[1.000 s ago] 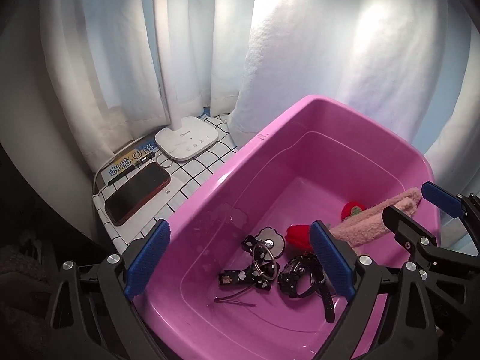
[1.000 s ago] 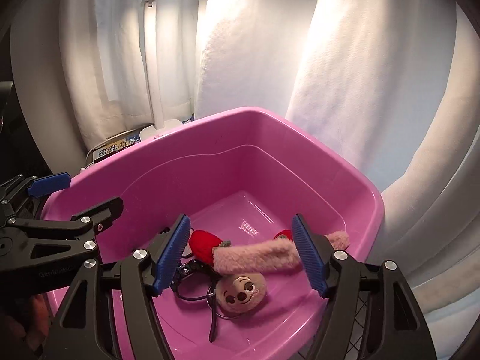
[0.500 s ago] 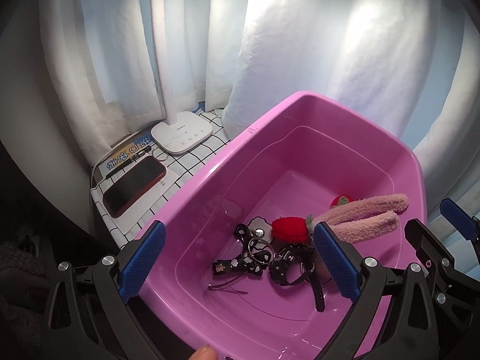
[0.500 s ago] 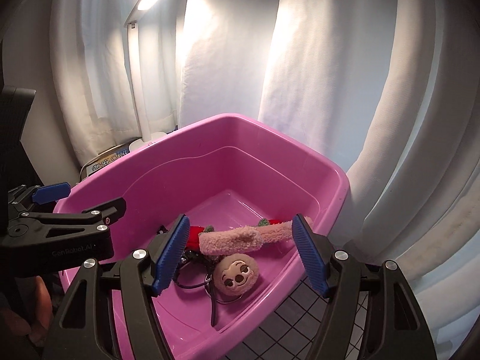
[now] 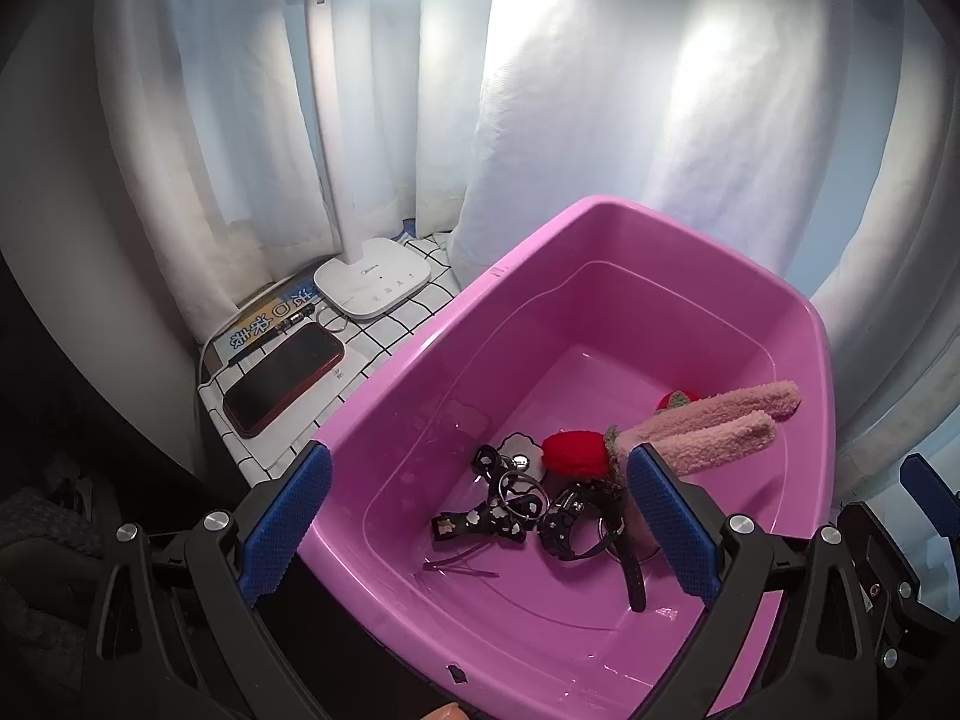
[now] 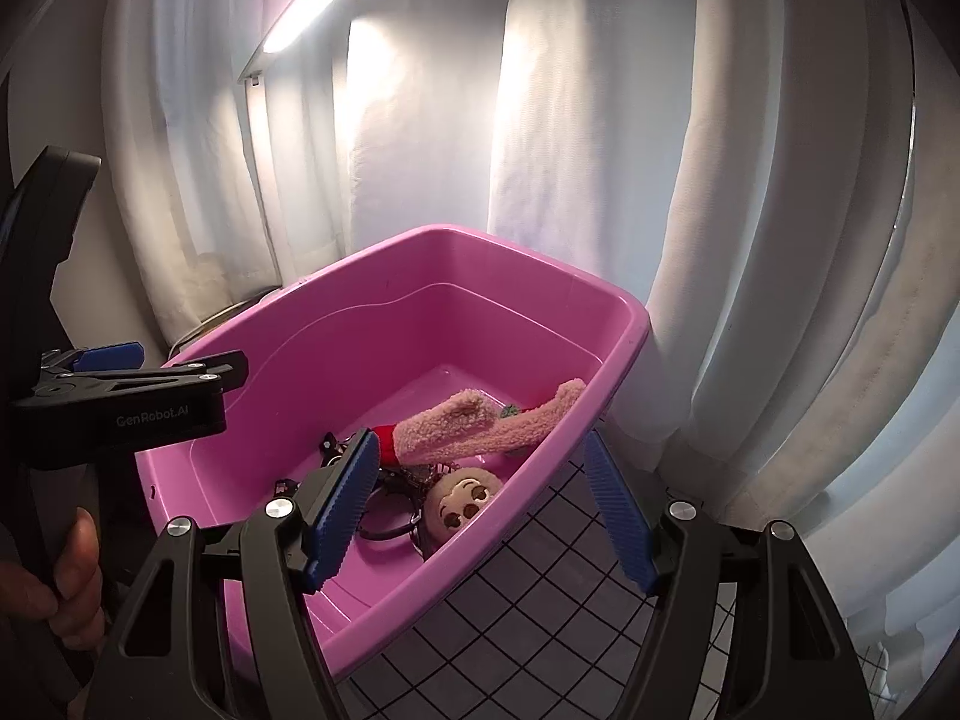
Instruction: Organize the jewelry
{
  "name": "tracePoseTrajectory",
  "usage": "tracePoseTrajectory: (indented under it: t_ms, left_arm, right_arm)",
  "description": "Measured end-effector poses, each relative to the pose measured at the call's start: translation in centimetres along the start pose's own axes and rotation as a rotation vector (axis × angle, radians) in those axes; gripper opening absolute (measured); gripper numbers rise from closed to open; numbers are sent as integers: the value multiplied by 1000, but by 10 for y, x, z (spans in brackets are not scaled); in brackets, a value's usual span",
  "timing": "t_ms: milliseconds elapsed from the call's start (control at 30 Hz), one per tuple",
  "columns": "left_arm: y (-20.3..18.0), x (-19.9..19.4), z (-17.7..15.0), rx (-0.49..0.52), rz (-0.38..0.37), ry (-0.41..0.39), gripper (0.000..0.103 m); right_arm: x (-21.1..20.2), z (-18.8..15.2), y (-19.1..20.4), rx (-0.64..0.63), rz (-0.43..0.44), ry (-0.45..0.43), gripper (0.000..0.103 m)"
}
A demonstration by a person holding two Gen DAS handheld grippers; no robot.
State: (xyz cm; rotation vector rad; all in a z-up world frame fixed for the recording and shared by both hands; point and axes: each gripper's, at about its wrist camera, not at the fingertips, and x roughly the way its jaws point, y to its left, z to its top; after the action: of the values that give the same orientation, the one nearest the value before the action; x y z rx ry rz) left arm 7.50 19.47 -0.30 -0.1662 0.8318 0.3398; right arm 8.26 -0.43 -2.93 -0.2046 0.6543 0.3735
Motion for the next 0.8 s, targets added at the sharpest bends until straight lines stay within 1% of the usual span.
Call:
tracePoseTrajectory:
  t_ms: [233,567,800]
  left_arm:
    - [-3,-4,-6,0,-10,9,97]
    - [-8,-13,-9,22,23,-10,97]
    - [1,-19,-9,-32,-5,-14,97]
  right_arm:
    - [-6,-2,1,2,-6,-4,68]
    - [-11,-4,6,6,-18,-9,67]
    - [-14,-5,7,9,-22,-15,68]
